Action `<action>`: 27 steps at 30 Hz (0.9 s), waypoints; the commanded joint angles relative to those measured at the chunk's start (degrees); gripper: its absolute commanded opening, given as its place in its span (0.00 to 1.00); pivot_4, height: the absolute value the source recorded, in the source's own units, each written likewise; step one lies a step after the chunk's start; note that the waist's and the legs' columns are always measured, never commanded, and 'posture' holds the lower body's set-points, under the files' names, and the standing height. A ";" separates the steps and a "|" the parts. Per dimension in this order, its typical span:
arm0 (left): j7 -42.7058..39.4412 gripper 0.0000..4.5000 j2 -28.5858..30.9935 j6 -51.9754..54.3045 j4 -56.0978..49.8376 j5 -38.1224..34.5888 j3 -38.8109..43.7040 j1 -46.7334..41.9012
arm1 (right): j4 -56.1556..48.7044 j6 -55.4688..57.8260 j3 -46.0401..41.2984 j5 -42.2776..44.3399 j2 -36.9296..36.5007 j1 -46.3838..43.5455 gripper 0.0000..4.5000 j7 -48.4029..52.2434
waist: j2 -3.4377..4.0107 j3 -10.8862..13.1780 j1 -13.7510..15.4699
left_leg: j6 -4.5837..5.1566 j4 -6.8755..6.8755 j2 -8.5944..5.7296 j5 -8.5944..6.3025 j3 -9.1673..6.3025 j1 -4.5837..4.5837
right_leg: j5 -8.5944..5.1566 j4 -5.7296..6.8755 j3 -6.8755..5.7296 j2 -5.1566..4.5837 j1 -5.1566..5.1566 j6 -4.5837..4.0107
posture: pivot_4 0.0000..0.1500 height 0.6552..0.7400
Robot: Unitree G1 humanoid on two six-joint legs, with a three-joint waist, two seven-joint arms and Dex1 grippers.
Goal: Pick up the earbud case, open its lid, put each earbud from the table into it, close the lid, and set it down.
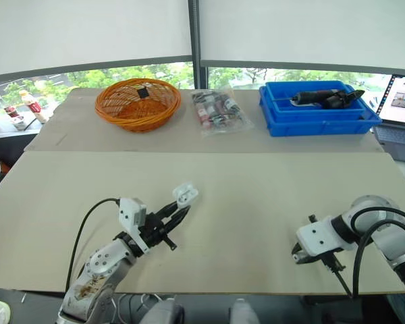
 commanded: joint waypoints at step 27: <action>-0.50 0.11 0.06 -0.99 -1.00 0.11 -0.28 -0.23 | -25.83 26.28 2.04 -16.95 -6.02 3.29 0.60 -7.61 | 0.10 -0.01 0.50 | 0.00 0.00 0.00 0.00 0.15 -0.07 | 0.00 0.01 0.00 0.02 -0.10 0.00 | 1.00 1.00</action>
